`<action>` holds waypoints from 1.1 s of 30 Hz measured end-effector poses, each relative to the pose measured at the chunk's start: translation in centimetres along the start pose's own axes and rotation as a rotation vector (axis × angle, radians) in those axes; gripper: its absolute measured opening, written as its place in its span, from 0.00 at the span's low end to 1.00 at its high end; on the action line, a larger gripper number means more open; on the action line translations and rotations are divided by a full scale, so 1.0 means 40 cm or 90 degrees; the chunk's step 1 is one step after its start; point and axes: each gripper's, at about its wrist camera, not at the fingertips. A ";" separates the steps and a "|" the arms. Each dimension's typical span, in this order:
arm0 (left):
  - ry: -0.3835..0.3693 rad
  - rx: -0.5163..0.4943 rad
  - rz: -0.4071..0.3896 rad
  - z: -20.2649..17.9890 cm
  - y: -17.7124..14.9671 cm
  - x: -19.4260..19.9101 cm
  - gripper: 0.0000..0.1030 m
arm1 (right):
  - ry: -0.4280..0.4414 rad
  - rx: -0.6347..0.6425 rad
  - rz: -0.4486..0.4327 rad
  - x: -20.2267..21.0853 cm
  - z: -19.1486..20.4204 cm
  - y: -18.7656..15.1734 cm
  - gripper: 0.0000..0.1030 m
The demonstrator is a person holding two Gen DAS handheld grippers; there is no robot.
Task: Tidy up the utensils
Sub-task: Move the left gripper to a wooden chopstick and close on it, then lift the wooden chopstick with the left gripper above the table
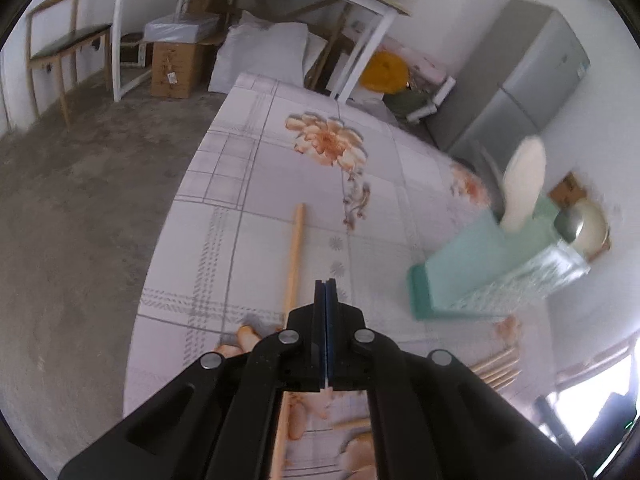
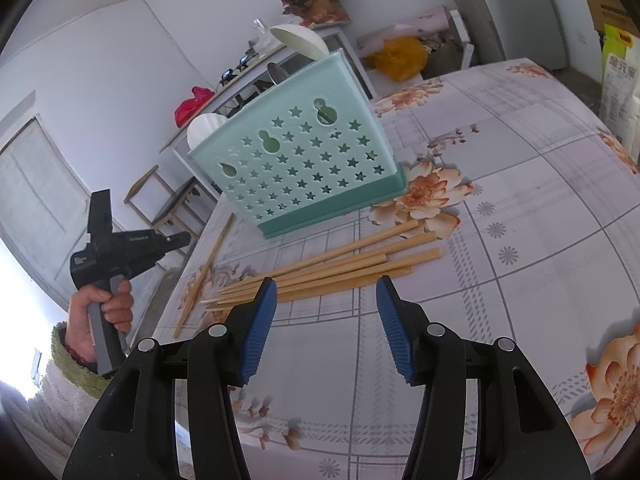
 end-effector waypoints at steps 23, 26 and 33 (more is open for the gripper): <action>0.129 -0.238 0.020 -0.053 -0.078 -0.013 0.05 | -0.011 0.007 -0.005 0.034 0.004 0.035 0.49; 0.113 -0.244 0.011 -0.061 -0.113 0.065 0.05 | -0.006 0.005 0.011 0.046 0.000 0.033 0.49; 0.016 -0.313 0.027 -0.173 -0.265 0.173 0.05 | -0.037 0.022 0.083 0.046 0.009 -0.017 0.49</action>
Point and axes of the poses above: each gripper's, at about its wrist camera, not at the fingertips, and x roughly against the way its jaws point, z to its left, y to its top, and after that the axes turned 4 degrees about x, right-handed
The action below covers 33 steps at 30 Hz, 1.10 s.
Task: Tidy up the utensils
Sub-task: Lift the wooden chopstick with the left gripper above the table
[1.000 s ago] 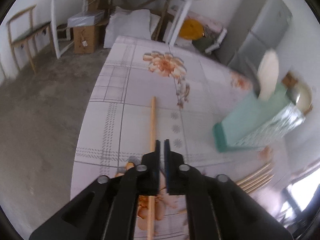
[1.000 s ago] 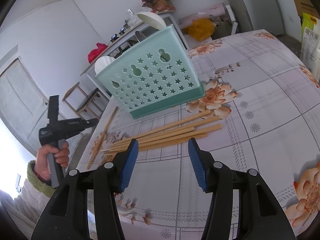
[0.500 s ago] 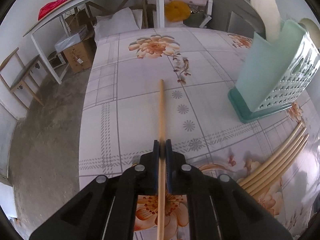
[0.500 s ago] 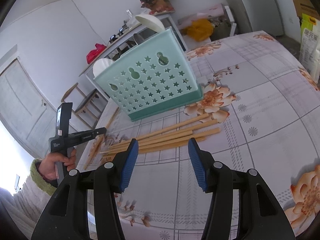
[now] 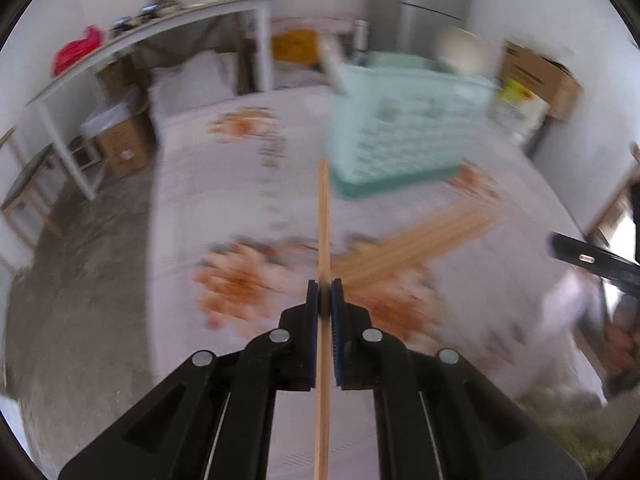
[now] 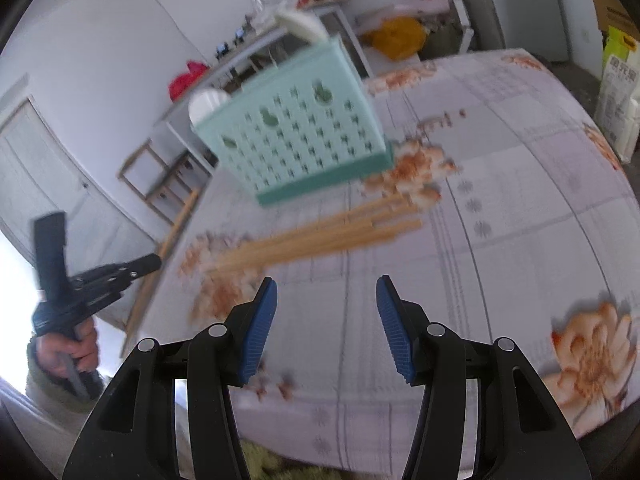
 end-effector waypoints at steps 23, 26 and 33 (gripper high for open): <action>-0.026 -0.176 0.083 -0.281 0.021 -0.220 0.12 | -0.095 0.023 0.064 -0.061 -0.016 -0.042 0.70; -0.025 -0.165 0.078 -0.289 0.034 -0.232 0.12 | -0.083 0.023 0.059 -0.060 -0.021 -0.043 0.71; -0.020 -0.136 0.071 -0.292 0.054 -0.249 0.06 | -0.052 0.004 0.046 -0.054 -0.039 -0.041 0.71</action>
Point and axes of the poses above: each gripper's, at about its wrist camera, not at the fingertips, and x roughly against the way its jaws point, z to its left, y to its top, and after that the axes turned 4 degrees about x, right-handed
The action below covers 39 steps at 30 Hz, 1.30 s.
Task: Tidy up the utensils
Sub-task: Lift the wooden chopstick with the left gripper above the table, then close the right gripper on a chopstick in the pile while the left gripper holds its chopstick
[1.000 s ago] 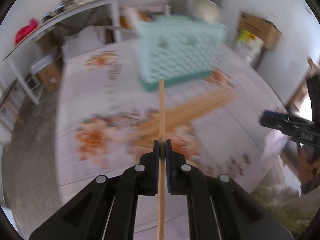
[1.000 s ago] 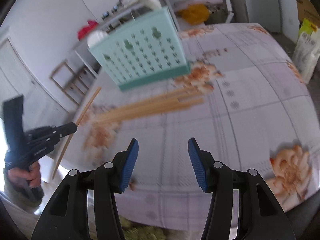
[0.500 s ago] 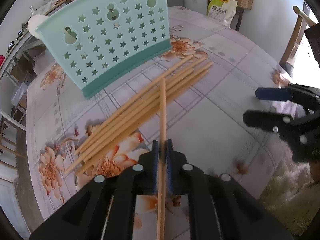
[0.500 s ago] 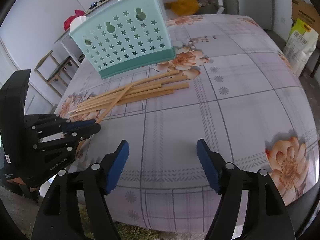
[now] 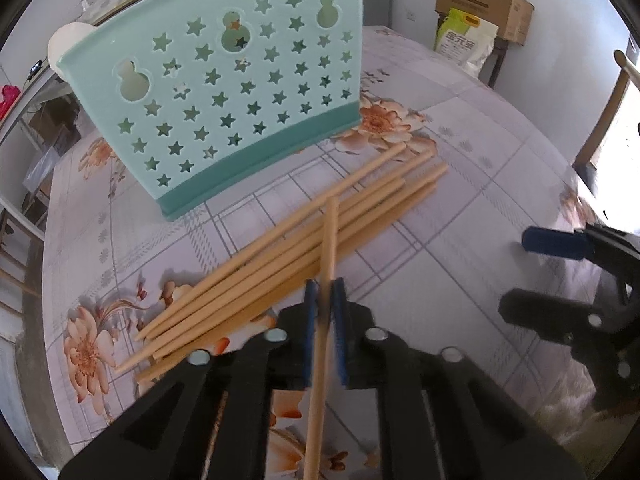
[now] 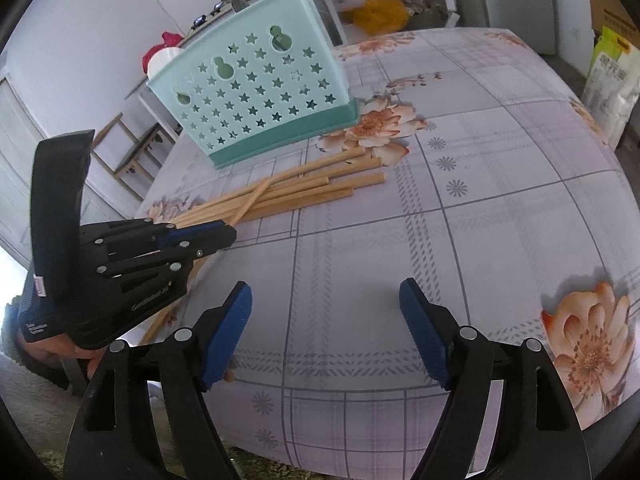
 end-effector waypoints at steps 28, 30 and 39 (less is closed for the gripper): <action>-0.011 0.176 -0.087 0.208 -0.095 0.151 0.06 | 0.074 0.157 0.062 -0.153 0.086 0.167 0.45; -0.019 0.179 -0.094 0.219 -0.096 0.149 0.06 | 0.072 0.140 0.060 -0.142 0.084 0.142 0.45; -0.047 0.168 -0.088 0.250 -0.097 0.130 0.06 | 0.017 0.144 0.048 -0.120 0.155 0.071 0.45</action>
Point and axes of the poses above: each gripper's, at about its wrist camera, not at the fingertips, and x roughly against the way its jaws point, z to its left, y to its top, and after that the axes turned 4 degrees about x, right-handed
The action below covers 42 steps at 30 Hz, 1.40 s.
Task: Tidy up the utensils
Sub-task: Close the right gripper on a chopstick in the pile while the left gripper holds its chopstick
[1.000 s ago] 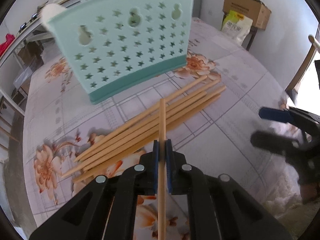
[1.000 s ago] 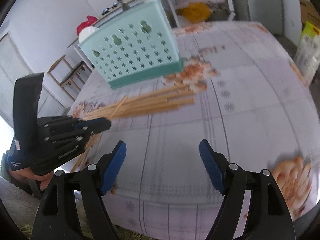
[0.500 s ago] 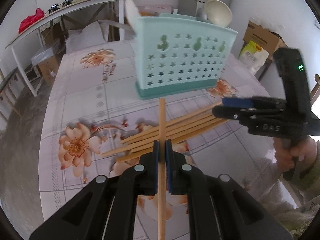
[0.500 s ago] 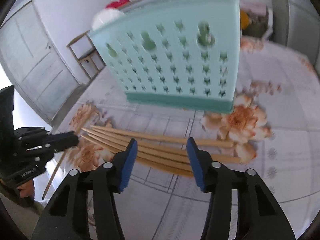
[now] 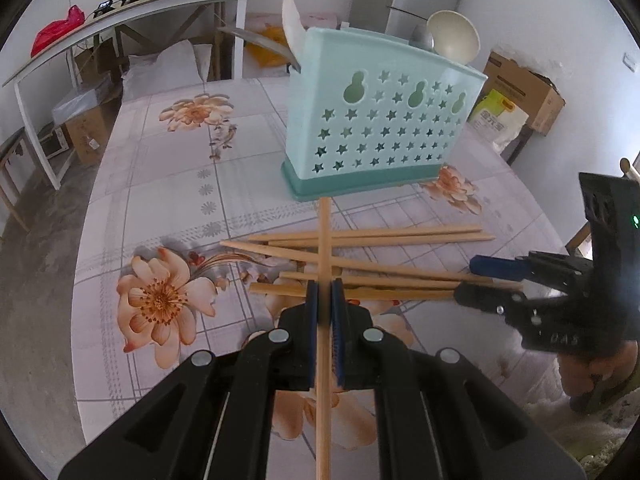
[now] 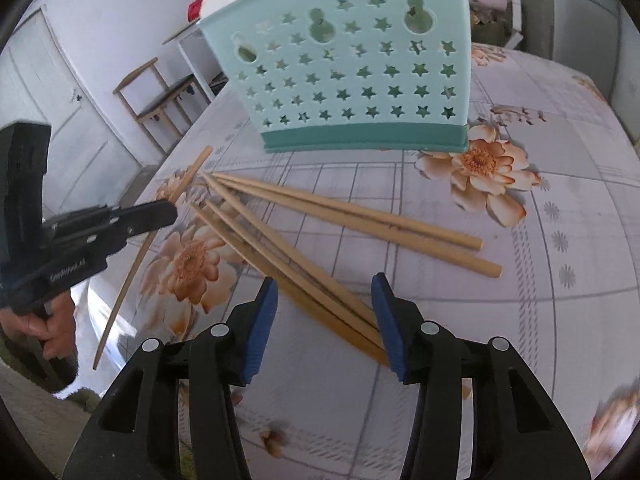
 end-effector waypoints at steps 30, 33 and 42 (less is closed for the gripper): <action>0.068 0.081 -0.044 0.067 -0.042 0.071 0.06 | 0.063 0.291 0.006 -0.040 0.153 0.072 0.24; 0.067 0.083 -0.044 0.070 -0.044 0.070 0.06 | 0.059 0.301 0.026 -0.070 0.156 0.074 0.21; 0.064 0.089 -0.043 0.082 -0.045 0.067 0.06 | 0.057 0.319 0.053 -0.111 0.175 0.090 0.19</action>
Point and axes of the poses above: each gripper's, at about its wrist camera, not at the fingertips, and x roughly against the way its jaws point, z to its left, y to its top, and after that the axes turned 4 degrees about x, right-handed
